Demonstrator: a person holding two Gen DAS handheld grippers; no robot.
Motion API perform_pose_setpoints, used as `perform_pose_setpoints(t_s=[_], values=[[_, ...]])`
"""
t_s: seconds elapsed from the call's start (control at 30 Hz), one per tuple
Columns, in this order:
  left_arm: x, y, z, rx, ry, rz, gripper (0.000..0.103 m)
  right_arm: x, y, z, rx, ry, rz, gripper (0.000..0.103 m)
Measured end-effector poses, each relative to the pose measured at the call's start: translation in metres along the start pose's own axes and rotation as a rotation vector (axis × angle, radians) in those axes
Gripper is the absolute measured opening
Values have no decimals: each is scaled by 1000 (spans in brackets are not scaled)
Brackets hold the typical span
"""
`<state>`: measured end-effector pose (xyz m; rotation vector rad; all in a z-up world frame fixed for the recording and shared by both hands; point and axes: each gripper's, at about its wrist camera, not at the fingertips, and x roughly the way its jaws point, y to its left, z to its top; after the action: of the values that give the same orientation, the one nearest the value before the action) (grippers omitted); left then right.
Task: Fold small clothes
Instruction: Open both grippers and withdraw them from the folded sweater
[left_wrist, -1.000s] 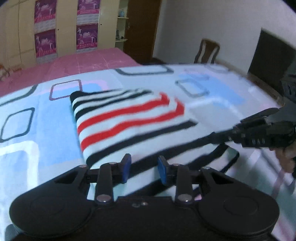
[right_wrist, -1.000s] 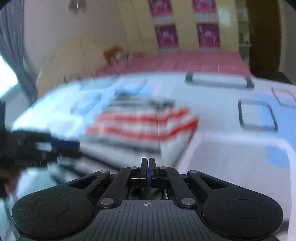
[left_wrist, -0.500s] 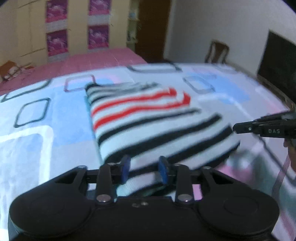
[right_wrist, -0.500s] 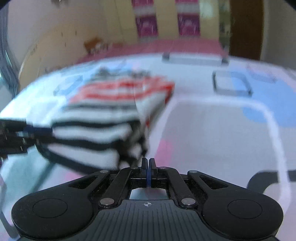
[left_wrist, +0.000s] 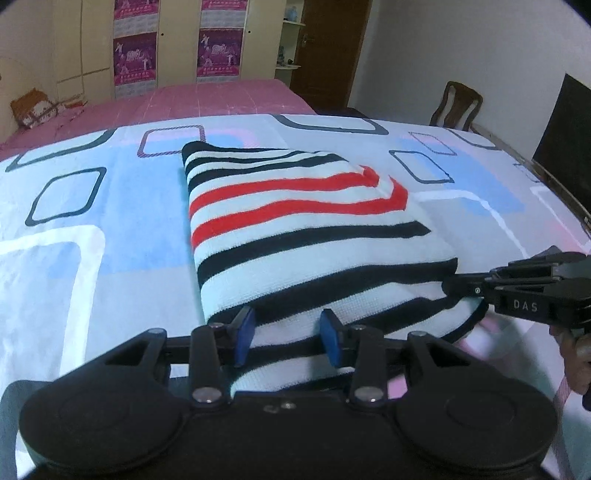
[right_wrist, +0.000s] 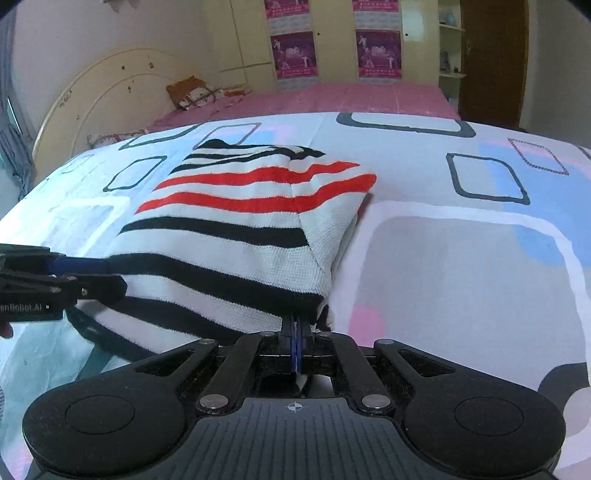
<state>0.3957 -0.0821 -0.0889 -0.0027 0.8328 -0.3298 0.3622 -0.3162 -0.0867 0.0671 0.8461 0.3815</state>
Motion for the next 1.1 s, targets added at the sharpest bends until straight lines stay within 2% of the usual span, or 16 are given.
perform_pose_setpoints(t_s=[0.27, 0.3, 0.4, 0.43, 0.63, 0.7, 0.8, 0.9, 1.03, 1.07, 1.1], values=[[-8, 5, 2, -11, 2, -16, 40, -6, 7, 6, 22, 12, -31, 0], [-10, 7, 2, -11, -4, -16, 44, -9, 8, 7, 34, 3, -32, 0], [-17, 13, 3, -6, -28, -17, 66, -21, 11, 12, 71, -35, -31, 0], [-18, 15, 3, -4, -32, -16, 70, -24, 14, 14, 73, -49, -38, 0], [-17, 24, 6, 5, -29, -36, 78, -15, 29, 22, 92, -114, -79, 0], [-14, 26, 8, 13, -23, -35, 80, 8, 23, 22, 111, -9, -103, 0], [-11, 29, 11, -9, -17, -36, 81, 7, 24, 28, 135, -1, -102, 0], [-9, 36, 15, -61, -32, -25, 89, -14, 15, 33, 148, -70, -91, 1], [-3, 43, 21, -126, -22, -19, 90, -14, -24, 33, 271, -61, -4, 4], [-1, 45, 22, -142, -16, -20, 90, -14, -31, 35, 294, -62, -15, 10], [1, 46, 23, -155, -11, -20, 90, -14, -35, 37, 294, -65, -31, 28]])
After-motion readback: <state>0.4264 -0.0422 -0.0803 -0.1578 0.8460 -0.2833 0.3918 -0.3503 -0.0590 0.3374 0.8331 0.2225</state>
